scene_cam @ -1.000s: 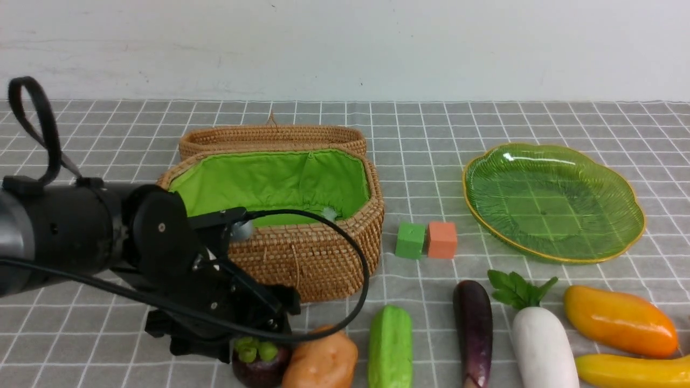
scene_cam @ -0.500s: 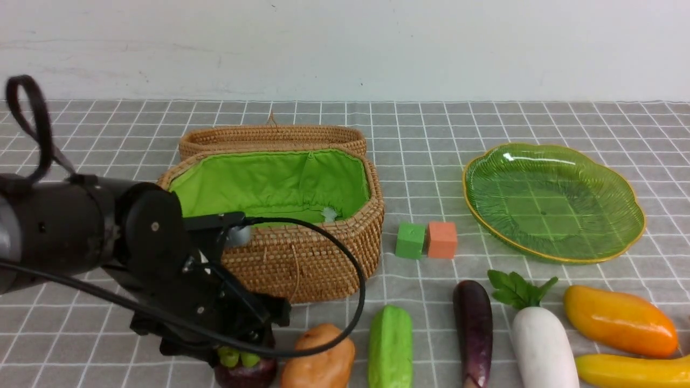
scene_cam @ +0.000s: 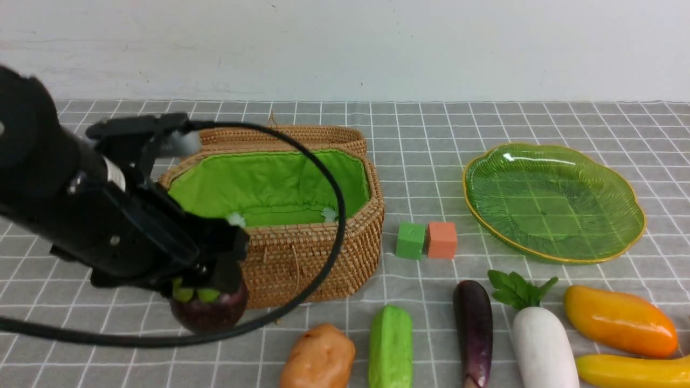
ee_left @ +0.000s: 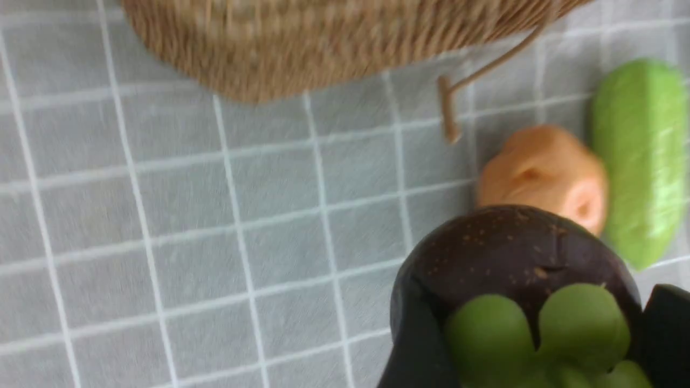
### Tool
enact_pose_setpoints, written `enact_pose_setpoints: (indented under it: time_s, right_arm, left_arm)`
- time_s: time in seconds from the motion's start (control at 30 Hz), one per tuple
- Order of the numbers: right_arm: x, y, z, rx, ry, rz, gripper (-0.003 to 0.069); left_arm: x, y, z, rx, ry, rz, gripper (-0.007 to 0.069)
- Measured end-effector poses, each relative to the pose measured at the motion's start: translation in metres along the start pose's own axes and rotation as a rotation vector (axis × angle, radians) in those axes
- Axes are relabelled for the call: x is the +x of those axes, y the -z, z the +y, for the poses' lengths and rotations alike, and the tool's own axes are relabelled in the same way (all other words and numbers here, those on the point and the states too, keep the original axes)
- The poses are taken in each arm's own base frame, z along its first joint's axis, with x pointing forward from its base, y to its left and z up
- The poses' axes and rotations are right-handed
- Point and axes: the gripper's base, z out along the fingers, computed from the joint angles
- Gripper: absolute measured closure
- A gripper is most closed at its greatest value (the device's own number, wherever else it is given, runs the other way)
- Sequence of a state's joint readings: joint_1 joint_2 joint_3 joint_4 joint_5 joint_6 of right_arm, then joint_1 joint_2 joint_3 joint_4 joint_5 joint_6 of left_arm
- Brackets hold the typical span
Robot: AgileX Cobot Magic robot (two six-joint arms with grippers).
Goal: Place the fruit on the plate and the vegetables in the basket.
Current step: Grab a mangosteen with your left arm and put it on the plate on the right
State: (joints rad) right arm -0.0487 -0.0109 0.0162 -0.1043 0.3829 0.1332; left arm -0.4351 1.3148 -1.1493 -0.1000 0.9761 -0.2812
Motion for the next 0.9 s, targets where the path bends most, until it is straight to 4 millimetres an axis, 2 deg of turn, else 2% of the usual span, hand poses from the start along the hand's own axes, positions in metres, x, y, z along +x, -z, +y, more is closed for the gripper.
enact_pose_setpoints:
  time_s: [0.07, 0.17, 0.2, 0.23, 0.27, 0.3, 0.37, 0.4, 0.47, 0.53, 0.57, 0.63, 0.7, 0.73, 0.77, 0.8, 0.9]
  right_arm:
    - [0.0, 0.0, 0.0, 0.0, 0.0, 0.0, 0.0419]
    - [0.0, 0.0, 0.0, 0.0, 0.0, 0.0, 0.0419]
    - [0.0, 0.0, 0.0, 0.0, 0.0, 0.0, 0.0419]
    - [0.0, 0.0, 0.0, 0.0, 0.0, 0.0, 0.0419]
    - [0.0, 0.0, 0.0, 0.0, 0.0, 0.0, 0.0419]
    - [0.0, 0.0, 0.0, 0.0, 0.0, 0.0, 0.0419]
    - [0.0, 0.0, 0.0, 0.0, 0.0, 0.0, 0.0419]
    - [0.0, 0.0, 0.0, 0.0, 0.0, 0.0, 0.0419]
    - [0.0, 0.0, 0.0, 0.0, 0.0, 0.0, 0.0419]
    - [0.0, 0.0, 0.0, 0.0, 0.0, 0.0, 0.0419]
    - [0.0, 0.0, 0.0, 0.0, 0.0, 0.0, 0.0419]
    - [0.0, 0.0, 0.0, 0.0, 0.0, 0.0, 0.0419]
    - [0.0, 0.0, 0.0, 0.0, 0.0, 0.0, 0.0419]
    - [0.0, 0.0, 0.0, 0.0, 0.0, 0.0, 0.0419]
    - [0.0, 0.0, 0.0, 0.0, 0.0, 0.0, 0.0419]
    - [0.0, 0.0, 0.0, 0.0, 0.0, 0.0, 0.0419]
    - [0.0, 0.0, 0.0, 0.0, 0.0, 0.0, 0.0419]
  left_arm:
    - [-0.011, 0.007, -0.004, 0.009, -0.02, -0.025, 0.0144]
    - [-0.059, 0.017, -0.023, 0.03, -0.089, -0.091, 0.0144]
    - [-0.063, 0.017, -0.024, 0.031, -0.093, -0.095, 0.0144]
    - [-0.083, 0.015, -0.033, 0.04, -0.123, -0.114, 0.0144]
    - [-0.095, 0.007, -0.04, 0.043, -0.15, -0.106, 0.0144]
    - [-0.108, 0.007, -0.05, 0.058, -0.175, -0.128, 0.0144]
    - [-0.135, -0.011, -0.075, 0.098, -0.22, -0.15, 0.0144]
    - [-0.136, -0.013, -0.08, 0.106, -0.226, -0.15, 0.0144]
    - [-0.157, -0.047, -0.117, 0.167, -0.273, -0.182, 0.0144]
    - [-0.162, -0.075, -0.144, 0.214, -0.303, -0.207, 0.0144]
    - [-0.162, -0.084, -0.153, 0.231, -0.312, -0.214, 0.0144]
    - [-0.159, -0.114, -0.174, 0.275, -0.325, -0.242, 0.0144]
    - [-0.157, -0.135, -0.184, 0.298, -0.327, -0.269, 0.0144]
    - [-0.154, -0.158, -0.195, 0.328, -0.322, -0.304, 0.0145]
    - [-0.153, -0.161, -0.197, 0.334, -0.321, -0.307, 0.0145]
    - [-0.152, -0.184, -0.202, 0.359, -0.304, -0.339, 0.0146]
    - [-0.15, -0.205, -0.205, 0.387, -0.272, -0.359, 0.0146]
